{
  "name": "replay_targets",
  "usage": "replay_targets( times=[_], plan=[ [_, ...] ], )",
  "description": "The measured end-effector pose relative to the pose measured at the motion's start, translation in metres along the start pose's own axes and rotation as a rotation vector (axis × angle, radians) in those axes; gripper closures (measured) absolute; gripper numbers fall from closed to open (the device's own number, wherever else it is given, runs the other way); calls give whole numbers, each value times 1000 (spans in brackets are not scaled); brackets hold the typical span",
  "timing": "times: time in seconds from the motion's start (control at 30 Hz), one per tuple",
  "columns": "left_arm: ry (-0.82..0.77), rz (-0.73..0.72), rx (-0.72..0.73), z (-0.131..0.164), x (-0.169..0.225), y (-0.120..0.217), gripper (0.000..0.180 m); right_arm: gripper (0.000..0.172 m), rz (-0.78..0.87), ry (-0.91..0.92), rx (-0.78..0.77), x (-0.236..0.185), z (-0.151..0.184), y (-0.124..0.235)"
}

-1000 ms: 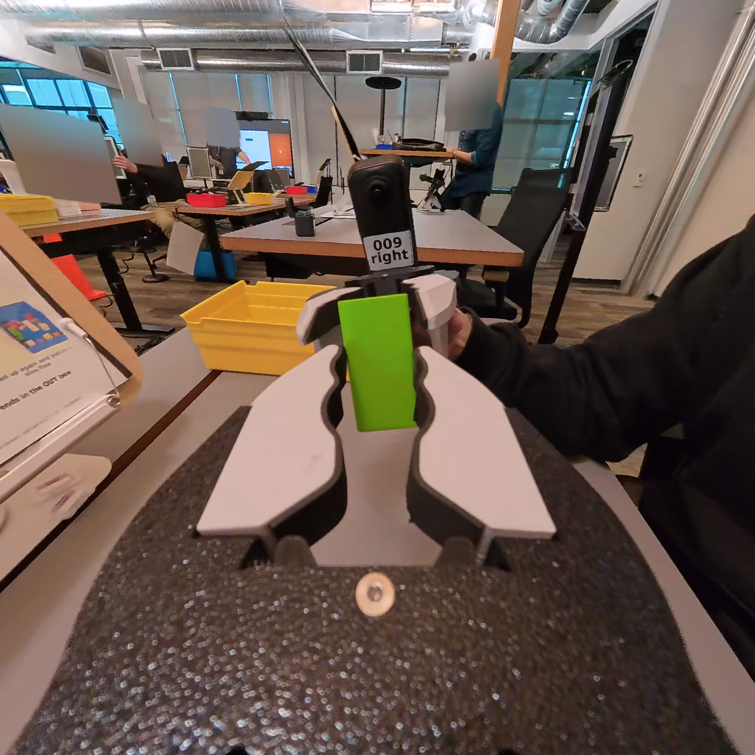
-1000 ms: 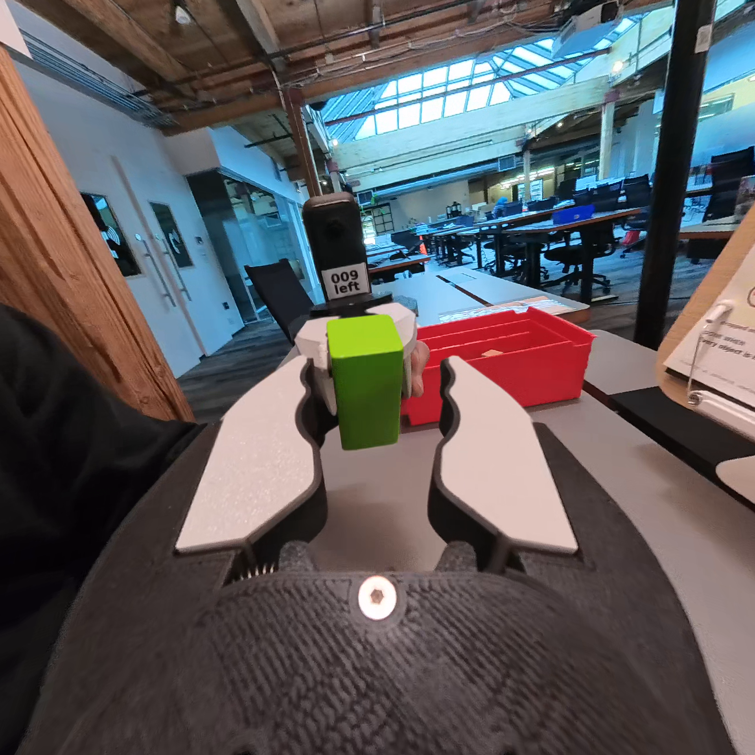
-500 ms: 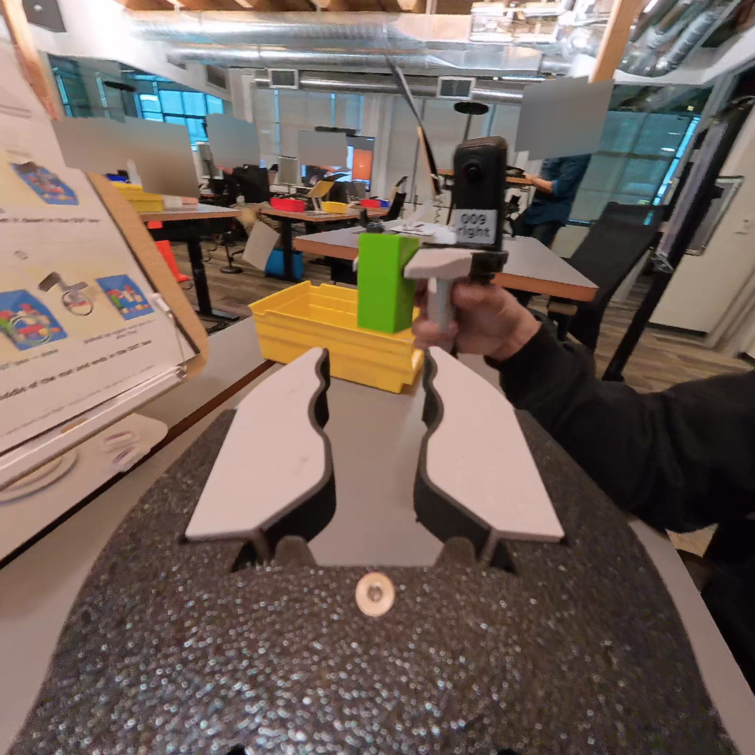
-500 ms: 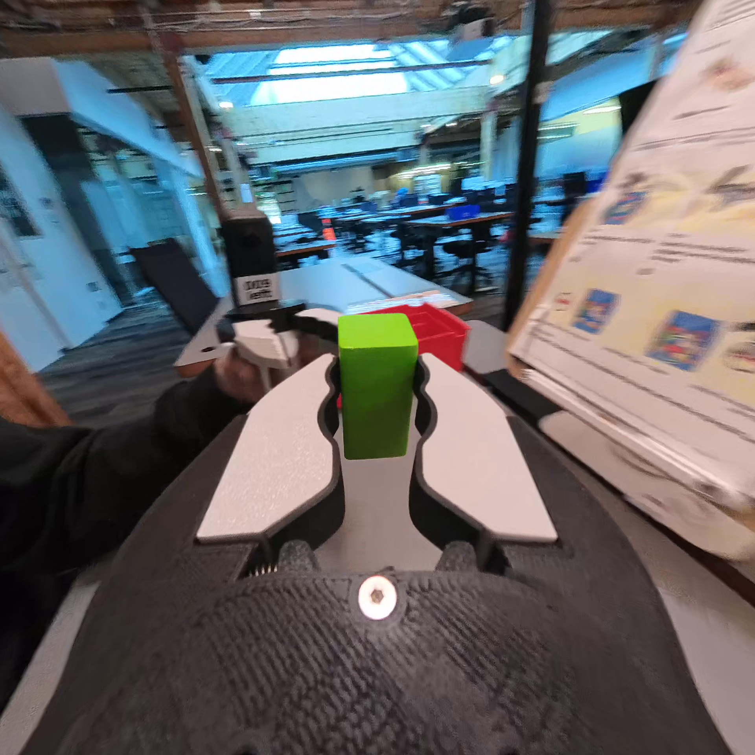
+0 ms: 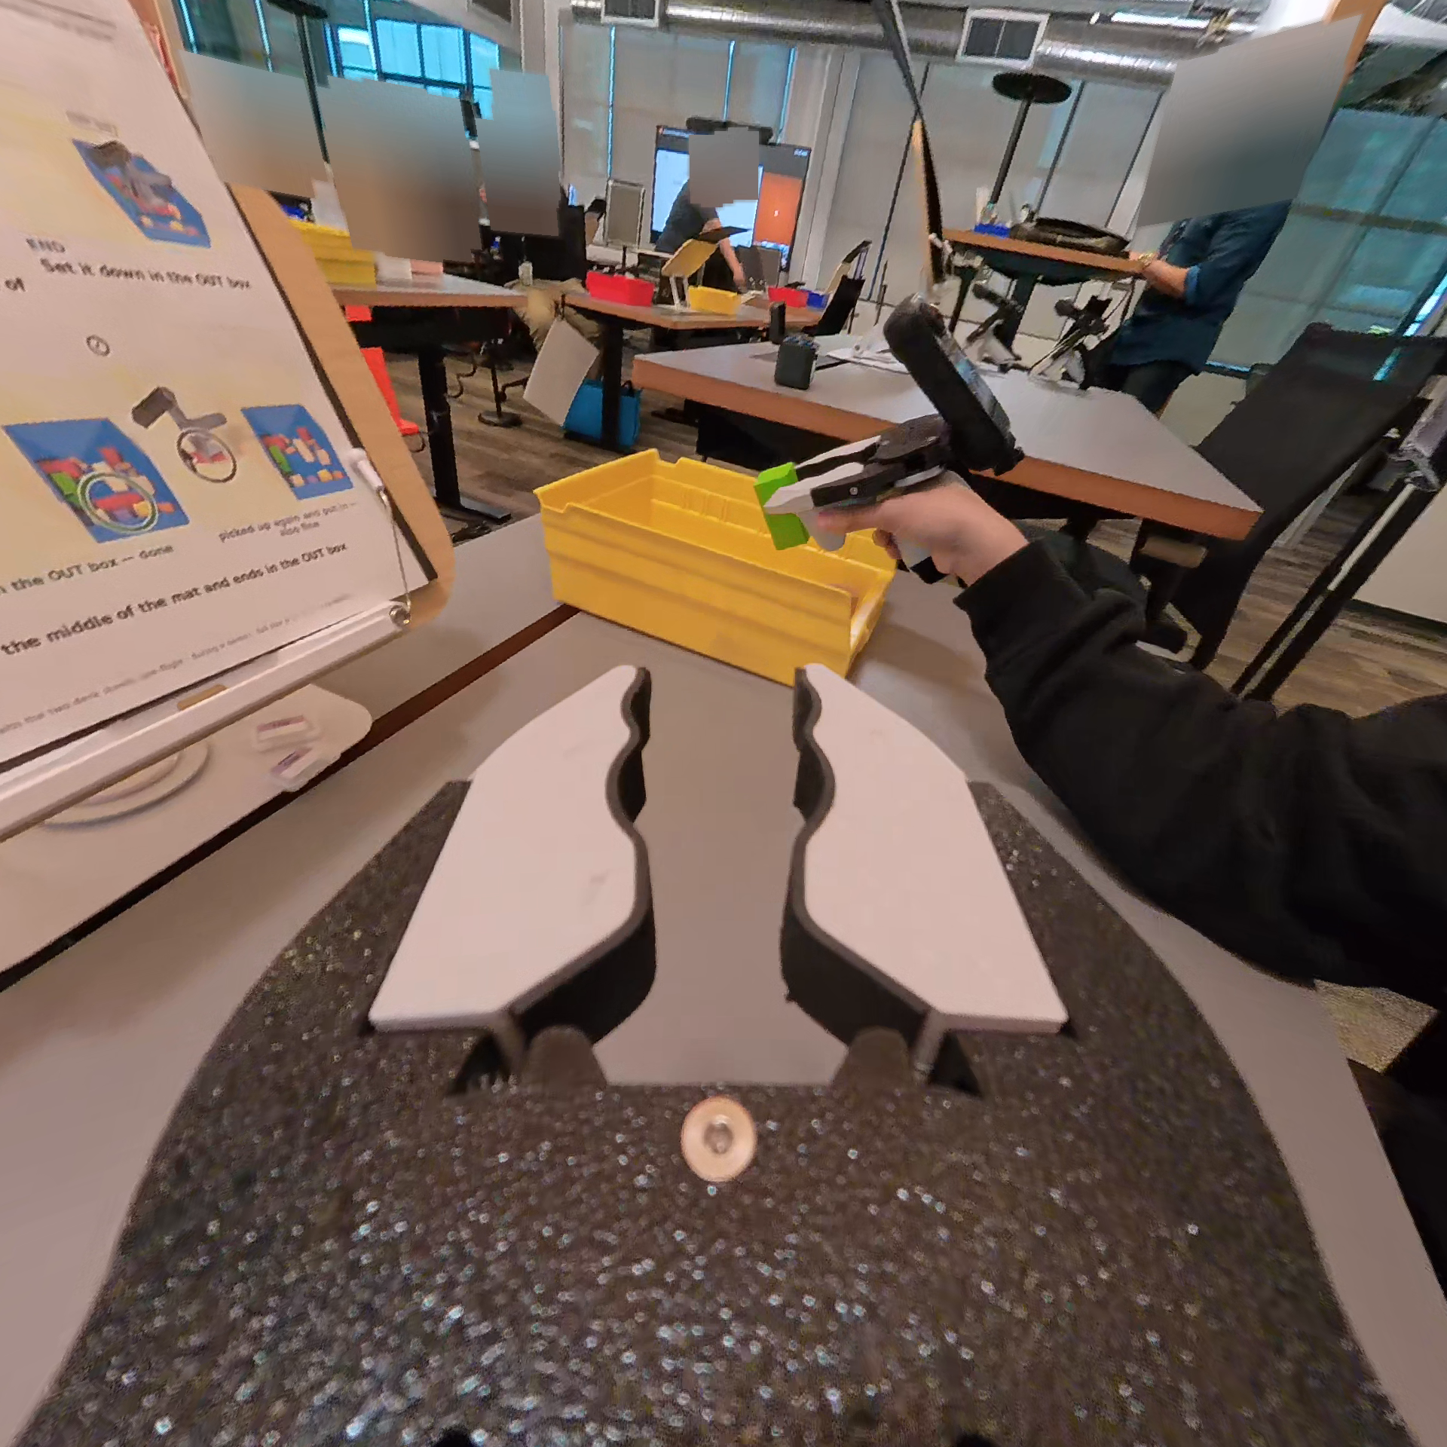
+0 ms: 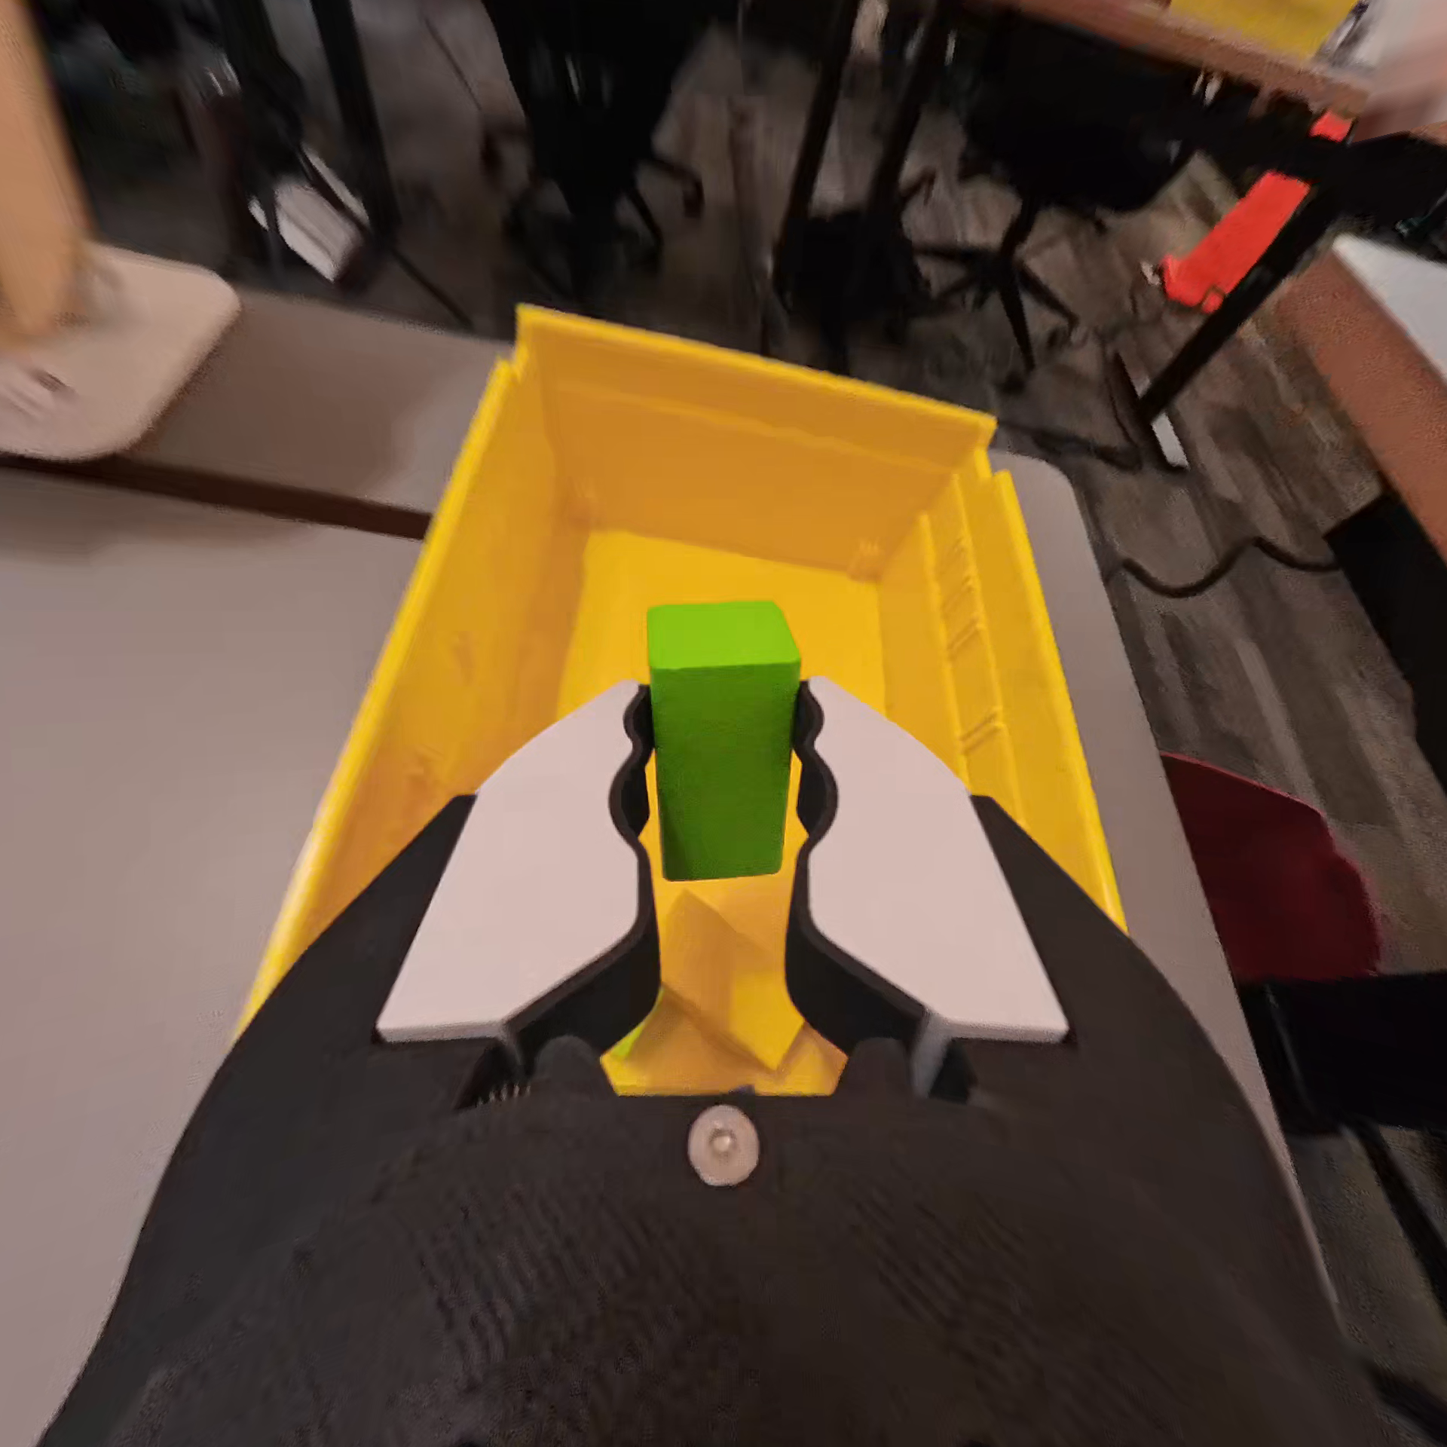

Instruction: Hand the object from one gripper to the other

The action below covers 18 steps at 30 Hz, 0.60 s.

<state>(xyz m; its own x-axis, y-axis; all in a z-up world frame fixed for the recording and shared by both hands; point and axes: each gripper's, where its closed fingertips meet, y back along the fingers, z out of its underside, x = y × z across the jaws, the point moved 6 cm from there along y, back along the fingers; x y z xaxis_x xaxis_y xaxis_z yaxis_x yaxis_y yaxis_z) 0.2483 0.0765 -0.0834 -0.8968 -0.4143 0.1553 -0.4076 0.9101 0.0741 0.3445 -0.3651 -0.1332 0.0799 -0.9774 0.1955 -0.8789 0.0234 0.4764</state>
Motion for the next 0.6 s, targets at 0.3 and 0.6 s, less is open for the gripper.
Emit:
replay_targets(
  times=[0.3,0.6],
  plan=[
    [104,-103,-34,8,-21,3,146,135,-25,11,-78,-15,27,-46],
    [153,-296,24,-11,-36,45,140,81,-11,3,122,-38,-18,-16]
  ],
)
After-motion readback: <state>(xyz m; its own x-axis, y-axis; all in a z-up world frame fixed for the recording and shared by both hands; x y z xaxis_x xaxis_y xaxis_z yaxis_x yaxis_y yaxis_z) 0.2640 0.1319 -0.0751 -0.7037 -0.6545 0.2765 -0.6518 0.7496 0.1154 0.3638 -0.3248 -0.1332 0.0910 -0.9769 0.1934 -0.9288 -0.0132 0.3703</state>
